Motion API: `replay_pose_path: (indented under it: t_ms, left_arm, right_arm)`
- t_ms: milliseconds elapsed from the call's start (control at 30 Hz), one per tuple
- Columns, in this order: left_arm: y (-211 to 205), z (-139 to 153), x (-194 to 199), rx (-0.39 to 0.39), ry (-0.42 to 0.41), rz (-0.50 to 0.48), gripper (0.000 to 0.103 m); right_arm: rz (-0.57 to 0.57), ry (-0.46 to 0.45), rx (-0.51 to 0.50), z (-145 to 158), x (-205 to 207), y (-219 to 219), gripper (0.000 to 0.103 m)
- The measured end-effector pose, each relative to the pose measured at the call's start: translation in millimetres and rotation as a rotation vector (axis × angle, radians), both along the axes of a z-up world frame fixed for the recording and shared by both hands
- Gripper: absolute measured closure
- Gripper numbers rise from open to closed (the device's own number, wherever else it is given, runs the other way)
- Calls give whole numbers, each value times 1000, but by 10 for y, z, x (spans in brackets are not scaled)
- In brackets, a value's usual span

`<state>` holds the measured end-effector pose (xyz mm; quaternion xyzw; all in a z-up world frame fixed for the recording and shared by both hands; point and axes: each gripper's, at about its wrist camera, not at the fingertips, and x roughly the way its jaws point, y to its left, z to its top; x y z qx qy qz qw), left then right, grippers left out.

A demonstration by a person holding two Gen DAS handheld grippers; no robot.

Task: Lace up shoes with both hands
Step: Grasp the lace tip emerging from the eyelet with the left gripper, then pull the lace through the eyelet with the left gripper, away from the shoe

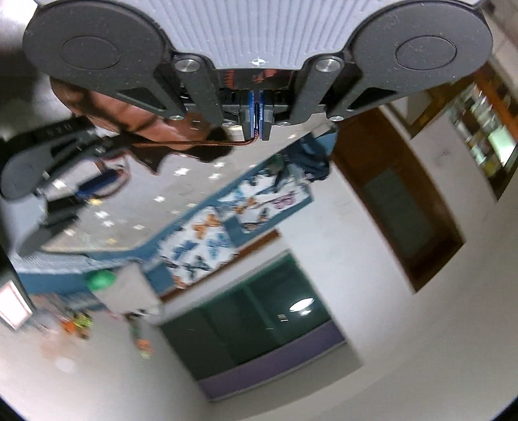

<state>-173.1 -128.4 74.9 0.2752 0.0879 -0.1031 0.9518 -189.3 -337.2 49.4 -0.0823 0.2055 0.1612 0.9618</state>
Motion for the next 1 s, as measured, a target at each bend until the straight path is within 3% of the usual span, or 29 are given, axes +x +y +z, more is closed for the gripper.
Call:
replay_pose_path:
  t_ms: [267, 433, 867, 1000]
  left_arm:
    - [435, 258, -107, -125, -75, 199, 100]
    - [658, 365, -209, -162, -110, 291, 100]
    - [1065, 544, -472, -178, -218, 516, 100]
    - [1174, 584, -495, -195, -218, 558, 100]
  right_arm:
    - [-26, 16, 15, -50, -20, 33, 61]
    - [-35, 19, 20, -69, -16, 63, 60]
    - [-50, 13, 19, -79, -33, 95, 59]
    - [-53, 12, 21, -78, -31, 103, 58]
